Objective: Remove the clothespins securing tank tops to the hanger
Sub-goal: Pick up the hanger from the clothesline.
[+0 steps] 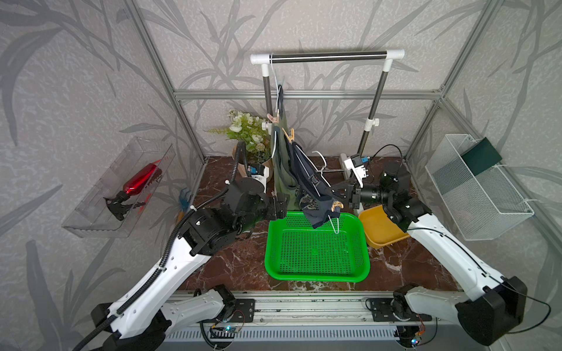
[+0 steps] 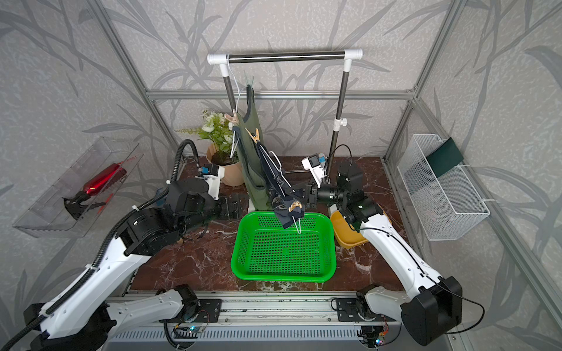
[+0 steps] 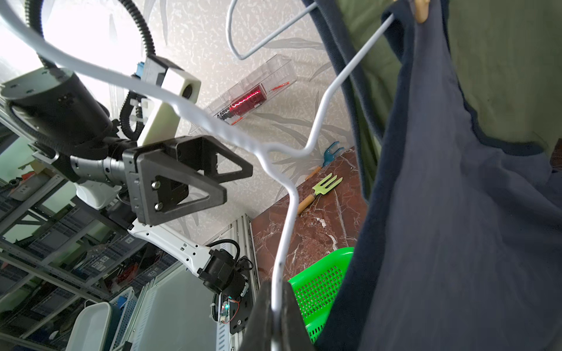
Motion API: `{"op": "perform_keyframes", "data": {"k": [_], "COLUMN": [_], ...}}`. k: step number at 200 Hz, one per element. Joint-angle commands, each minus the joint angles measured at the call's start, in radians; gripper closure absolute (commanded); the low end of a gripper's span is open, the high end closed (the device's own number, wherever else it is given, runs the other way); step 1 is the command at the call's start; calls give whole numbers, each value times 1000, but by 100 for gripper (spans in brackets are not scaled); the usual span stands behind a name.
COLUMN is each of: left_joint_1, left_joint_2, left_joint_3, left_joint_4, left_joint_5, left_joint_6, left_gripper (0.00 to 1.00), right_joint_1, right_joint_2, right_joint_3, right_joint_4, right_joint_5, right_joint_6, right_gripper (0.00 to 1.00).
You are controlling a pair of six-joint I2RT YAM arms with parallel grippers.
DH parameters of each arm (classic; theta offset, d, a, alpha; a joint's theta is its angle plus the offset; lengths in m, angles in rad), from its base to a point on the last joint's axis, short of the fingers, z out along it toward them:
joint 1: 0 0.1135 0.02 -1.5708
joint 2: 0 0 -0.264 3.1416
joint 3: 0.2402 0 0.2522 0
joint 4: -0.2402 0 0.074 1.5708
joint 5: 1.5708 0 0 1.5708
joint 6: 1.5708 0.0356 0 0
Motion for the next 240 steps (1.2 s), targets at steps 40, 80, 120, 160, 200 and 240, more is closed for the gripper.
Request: {"op": "perform_keyframes", "data": {"k": [40,80,120,160,200,240], "left_joint_1": [-4,-6,-6,-6,-6,-6], "left_joint_2": [81,137,150,167,165,155], "left_joint_3": [172,209,186,200,124,66], "left_joint_4": [61,67,149,145,196,245], "left_joint_5": [-99,-68,-13,-10,-9,-17], "left_joint_6": [114,123,56,-8,-77,-119], "left_gripper": [15,8,7,7,10,14], "right_joint_1": [-3,-3,8,93,148,203], "right_joint_2": [-168,-242,-266,-248,-230,-230], "right_joint_3": [-21,-36,-114,-159,-158,-159], "right_joint_4": [-230,-346,-235,-138,-101,-58], "right_joint_5": [18,4,-28,8,61,102], "right_joint_6": [-169,-211,-119,-71,-69,-59], "right_gripper": [100,100,100,100,100,100]}}
